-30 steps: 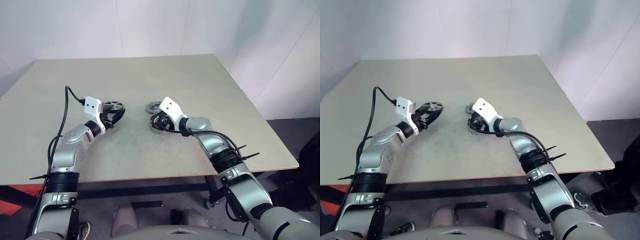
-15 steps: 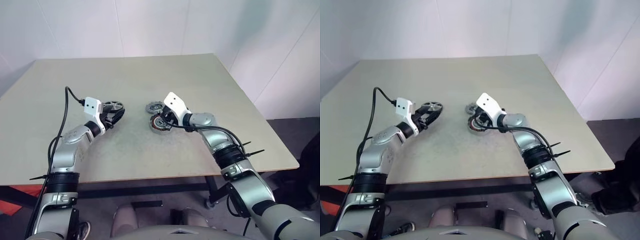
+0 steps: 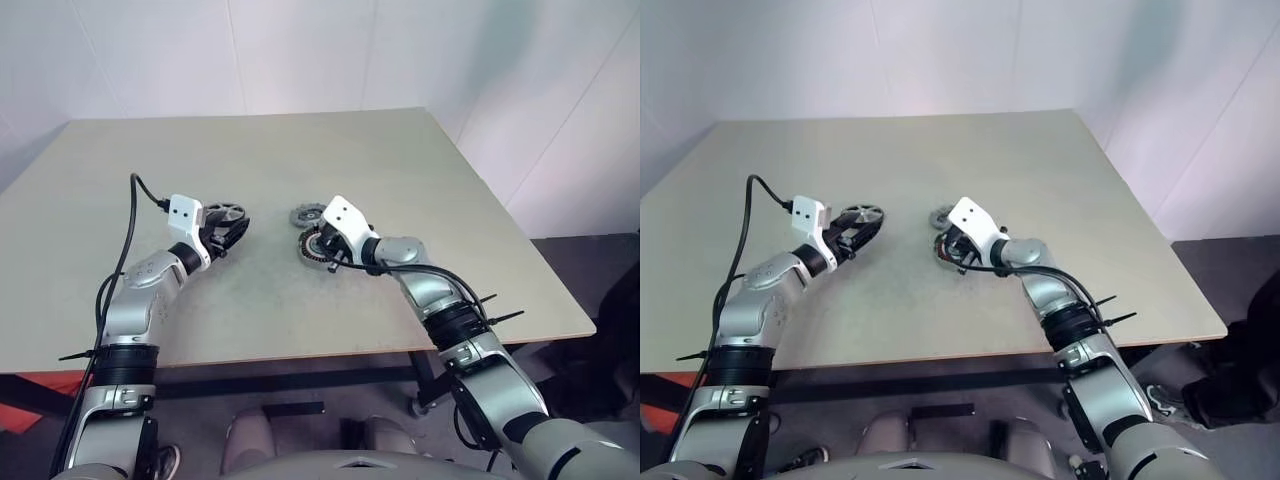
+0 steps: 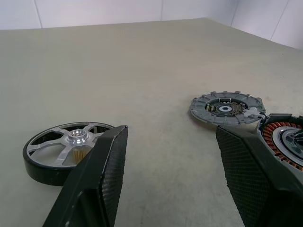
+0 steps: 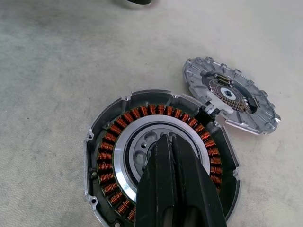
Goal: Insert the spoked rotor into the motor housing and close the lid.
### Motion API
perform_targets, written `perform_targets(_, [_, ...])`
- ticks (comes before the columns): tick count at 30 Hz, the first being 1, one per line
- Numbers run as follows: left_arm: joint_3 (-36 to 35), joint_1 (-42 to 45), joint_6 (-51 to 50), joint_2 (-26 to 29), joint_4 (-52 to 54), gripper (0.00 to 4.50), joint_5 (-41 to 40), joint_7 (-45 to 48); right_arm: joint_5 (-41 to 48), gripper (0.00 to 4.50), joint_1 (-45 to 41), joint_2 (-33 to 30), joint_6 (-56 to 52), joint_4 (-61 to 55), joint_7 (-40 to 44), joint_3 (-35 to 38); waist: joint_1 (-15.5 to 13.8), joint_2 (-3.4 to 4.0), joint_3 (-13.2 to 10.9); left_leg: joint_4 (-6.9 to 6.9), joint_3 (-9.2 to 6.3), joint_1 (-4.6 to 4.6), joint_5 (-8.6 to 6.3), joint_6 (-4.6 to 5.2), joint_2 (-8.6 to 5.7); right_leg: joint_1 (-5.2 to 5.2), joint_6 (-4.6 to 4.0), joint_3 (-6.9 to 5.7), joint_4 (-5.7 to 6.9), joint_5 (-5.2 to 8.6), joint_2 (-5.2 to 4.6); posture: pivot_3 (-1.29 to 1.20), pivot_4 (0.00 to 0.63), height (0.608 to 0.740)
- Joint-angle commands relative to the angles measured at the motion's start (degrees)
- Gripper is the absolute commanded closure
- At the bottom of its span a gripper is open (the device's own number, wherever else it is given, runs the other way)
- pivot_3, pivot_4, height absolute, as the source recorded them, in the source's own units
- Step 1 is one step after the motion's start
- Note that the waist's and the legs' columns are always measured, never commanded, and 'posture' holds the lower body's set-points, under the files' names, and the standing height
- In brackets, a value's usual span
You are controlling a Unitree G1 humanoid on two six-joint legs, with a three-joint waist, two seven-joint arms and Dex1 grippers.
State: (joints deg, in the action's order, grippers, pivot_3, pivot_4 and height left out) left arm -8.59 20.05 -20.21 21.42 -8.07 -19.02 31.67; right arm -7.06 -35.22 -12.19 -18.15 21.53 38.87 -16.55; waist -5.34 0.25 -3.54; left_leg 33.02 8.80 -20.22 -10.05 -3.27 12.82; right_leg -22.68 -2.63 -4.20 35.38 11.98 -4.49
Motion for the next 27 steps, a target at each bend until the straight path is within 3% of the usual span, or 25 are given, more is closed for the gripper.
perform_targets(1, [-0.78,0.84,1.13,0.41,1.18,1.38,-0.04,-0.42,0.63,4.46,-1.6,-0.44,-0.53,-0.34,0.09,0.75,0.0,0.0,0.0,0.0,0.0,0.01,0.0,0.0,0.0,0.01,0.05,0.0,0.0,0.03,0.0,0.0,0.0,0.74])
perform_targets(12, [-3.74,0.25,-3.55,-1.77,-0.69,1.38,-2.04,-5.68,2.86,4.46,-7.12,-2.71,-0.99,-2.74,-0.56,5.02,-0.05,0.0,-0.01,-0.01,0.0,-0.03,0.0,-0.01,-0.01,-0.02,-0.02,0.0,-0.01,-0.01,0.01,0.0,0.0,0.74])
perform_targets(24, [-4.03,0.26,-4.2,-0.85,-0.32,1.38,-2.19,-6.14,0.73,4.46,2.31,0.94,-2.93,-2.55,-0.82,-2.29,0.06,-0.01,0.0,-0.03,0.01,-0.09,0.0,0.0,0.0,-0.09,-0.02,0.01,-0.07,-0.01,0.01,0.0,0.0,0.74])
perform_targets(27, [-4.14,0.42,-4.26,-0.7,-0.43,1.38,-2.23,-6.25,0.61,4.46,2.3,1.26,-3.18,-2.36,-2.0,-1.96,0.01,-0.02,0.0,-0.04,0.0,0.15,0.0,-0.01,0.0,0.13,0.35,0.01,-0.07,0.2,0.02,0.0,0.0,0.74])
